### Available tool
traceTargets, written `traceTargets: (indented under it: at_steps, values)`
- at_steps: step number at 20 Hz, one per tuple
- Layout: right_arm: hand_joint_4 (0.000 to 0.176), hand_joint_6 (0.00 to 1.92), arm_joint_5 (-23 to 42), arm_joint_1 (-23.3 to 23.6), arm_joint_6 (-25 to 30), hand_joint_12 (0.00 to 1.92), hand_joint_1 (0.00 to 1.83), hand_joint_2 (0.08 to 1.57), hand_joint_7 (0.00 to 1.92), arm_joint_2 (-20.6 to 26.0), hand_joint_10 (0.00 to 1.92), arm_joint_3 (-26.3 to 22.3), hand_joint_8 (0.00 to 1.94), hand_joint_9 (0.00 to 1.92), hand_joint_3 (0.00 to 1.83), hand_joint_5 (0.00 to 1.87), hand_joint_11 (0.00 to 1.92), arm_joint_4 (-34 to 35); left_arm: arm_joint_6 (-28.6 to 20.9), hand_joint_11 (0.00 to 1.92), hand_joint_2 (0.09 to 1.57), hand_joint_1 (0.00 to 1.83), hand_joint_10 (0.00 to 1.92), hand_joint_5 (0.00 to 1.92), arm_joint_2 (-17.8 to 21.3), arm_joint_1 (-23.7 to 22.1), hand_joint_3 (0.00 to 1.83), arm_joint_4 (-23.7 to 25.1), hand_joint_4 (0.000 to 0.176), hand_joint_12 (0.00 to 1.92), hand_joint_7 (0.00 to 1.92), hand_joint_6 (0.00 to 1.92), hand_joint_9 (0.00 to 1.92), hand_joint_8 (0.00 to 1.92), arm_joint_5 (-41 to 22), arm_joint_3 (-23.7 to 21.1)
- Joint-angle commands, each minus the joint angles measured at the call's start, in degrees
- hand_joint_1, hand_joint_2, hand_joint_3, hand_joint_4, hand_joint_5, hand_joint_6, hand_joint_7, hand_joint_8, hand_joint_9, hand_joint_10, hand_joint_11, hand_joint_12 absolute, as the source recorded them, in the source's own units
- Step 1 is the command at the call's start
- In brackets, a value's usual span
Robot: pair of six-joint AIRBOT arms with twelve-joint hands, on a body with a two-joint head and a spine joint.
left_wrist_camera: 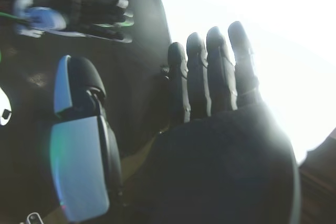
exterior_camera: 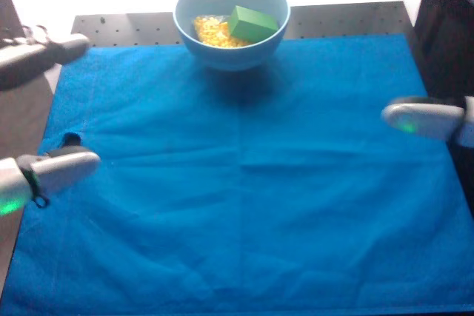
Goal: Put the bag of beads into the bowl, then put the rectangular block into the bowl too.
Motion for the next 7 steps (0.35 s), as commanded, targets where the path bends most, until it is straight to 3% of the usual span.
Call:
traceTargets:
  at_steps: [1, 3, 5, 6, 7]
  values:
    - [0.176, 0.00, 11.91, -1.33, 0.27, 0.23, 0.53, 0.78, 0.00, 0.69, 0.00, -1.24, 0.00, 0.00, 0.00, 0.00, 0.00, 2.52, -0.45, 0.00, 1.01, 0.84, 0.00, 0.39, 0.19, -0.36, 0.00, 1.16, 0.005, 0.53, 0.31, 0.00, 0.22, 0.00, -9.70, -0.08]
    - [0.176, 0.00, 14.67, -4.85, 0.27, 0.23, 0.53, 0.78, 0.00, 1.41, 0.00, -3.61, 0.00, 0.00, 0.00, 0.00, 0.00, 5.41, -0.46, 0.00, 1.01, 0.84, 0.00, 0.39, 0.10, -0.39, 0.00, 1.16, 0.005, 0.53, 0.31, 0.00, 0.22, 0.00, -10.44, -0.12]
    - [0.176, 0.00, 14.67, -5.22, 0.27, 0.23, 0.53, 0.78, 0.00, 1.46, 0.00, -3.67, 0.00, 0.00, 0.00, 0.00, 0.00, 5.52, -0.66, 0.00, 1.01, 0.85, 0.00, 0.39, 0.15, -0.27, 0.00, 0.95, 0.005, 0.53, 0.31, 0.00, 0.22, 0.00, -11.19, -0.22]
    - [0.176, 0.00, 14.67, -5.21, 0.27, 0.13, 0.54, 0.78, 0.00, 1.47, 0.00, -3.32, 0.00, 0.00, 0.00, 0.00, 0.00, 5.55, -0.74, 0.00, 1.02, 0.86, 0.00, 0.38, 0.19, -0.29, 0.00, 0.86, 0.000, 0.53, 0.31, 0.00, 0.21, 0.00, -11.13, 0.10]
    - [0.176, 0.00, 14.67, -5.20, 0.27, 0.02, 0.59, 0.91, 0.00, 1.47, 0.00, -3.05, 0.00, 0.00, 0.01, 0.00, 0.00, 5.57, -1.11, 0.00, 1.02, 0.43, 0.00, 0.07, 0.20, -0.32, 0.00, 0.81, 0.137, 0.35, 0.06, 0.00, 0.04, 0.00, -11.12, 0.56]
